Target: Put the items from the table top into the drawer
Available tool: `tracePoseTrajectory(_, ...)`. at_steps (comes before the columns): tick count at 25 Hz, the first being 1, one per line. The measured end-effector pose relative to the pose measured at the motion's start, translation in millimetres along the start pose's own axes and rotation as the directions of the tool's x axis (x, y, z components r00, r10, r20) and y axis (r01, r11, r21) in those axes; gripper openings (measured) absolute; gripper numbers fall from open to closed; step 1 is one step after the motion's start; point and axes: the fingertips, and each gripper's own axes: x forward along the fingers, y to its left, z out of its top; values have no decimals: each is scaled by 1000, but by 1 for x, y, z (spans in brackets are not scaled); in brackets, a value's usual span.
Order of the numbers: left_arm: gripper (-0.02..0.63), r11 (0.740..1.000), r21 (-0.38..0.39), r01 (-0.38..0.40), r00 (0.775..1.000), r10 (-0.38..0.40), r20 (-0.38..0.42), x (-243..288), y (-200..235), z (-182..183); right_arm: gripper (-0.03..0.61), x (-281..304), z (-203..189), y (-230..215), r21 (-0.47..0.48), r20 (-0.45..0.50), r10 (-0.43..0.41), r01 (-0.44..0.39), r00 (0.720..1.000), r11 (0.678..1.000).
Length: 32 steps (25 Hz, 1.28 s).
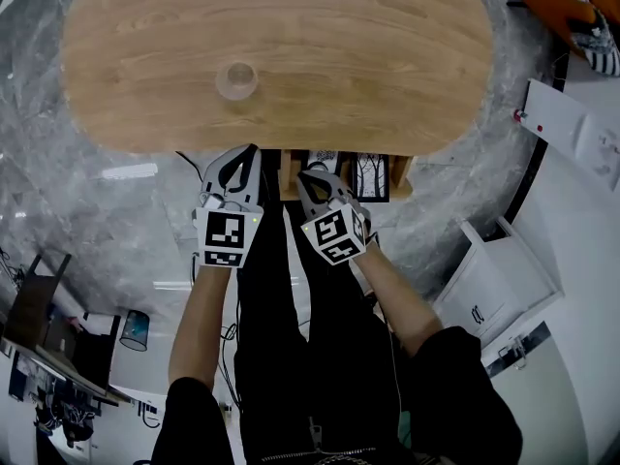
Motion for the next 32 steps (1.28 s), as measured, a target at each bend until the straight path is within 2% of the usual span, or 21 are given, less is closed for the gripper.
tracePoseTrajectory(6,14,998,-42,-44,999,44,14,-8,18,-3,9,-6,46,-10,-6,78,-29,30,997,1000)
tracePoseTrajectory(10,14,997,-52,-54,998,55,22,-12,21,-4,9,-10,79,-16,47,175,-26,18,984,999)
tracePoseTrajectory(13,14,996,-65,-62,998,64,29,-16,25,-5,10,-9,98,-22,62,212,-33,20,977,998)
tracePoseTrajectory(15,14,995,-76,-69,997,72,34,-18,29,-6,14,-4,112,-28,79,225,-37,20,974,997)
tracePoseTrajectory(17,14,994,-85,-76,996,79,36,-20,32,-7,72,0,126,-34,110,236,-37,11,971,994)
tracePoseTrajectory(20,14,992,-95,-84,995,88,38,-23,36,-10,100,7,151,-43,156,259,-43,2,965,988)
tracePoseTrajectory(26,14,987,-118,-106,993,111,39,-32,44,-18,129,23,190,-58,142,269,-68,30,961,989)
tracePoseTrajectory(32,14,983,-136,-127,990,134,39,-41,56,-24,138,36,208,-74,132,247,-129,99,960,986)
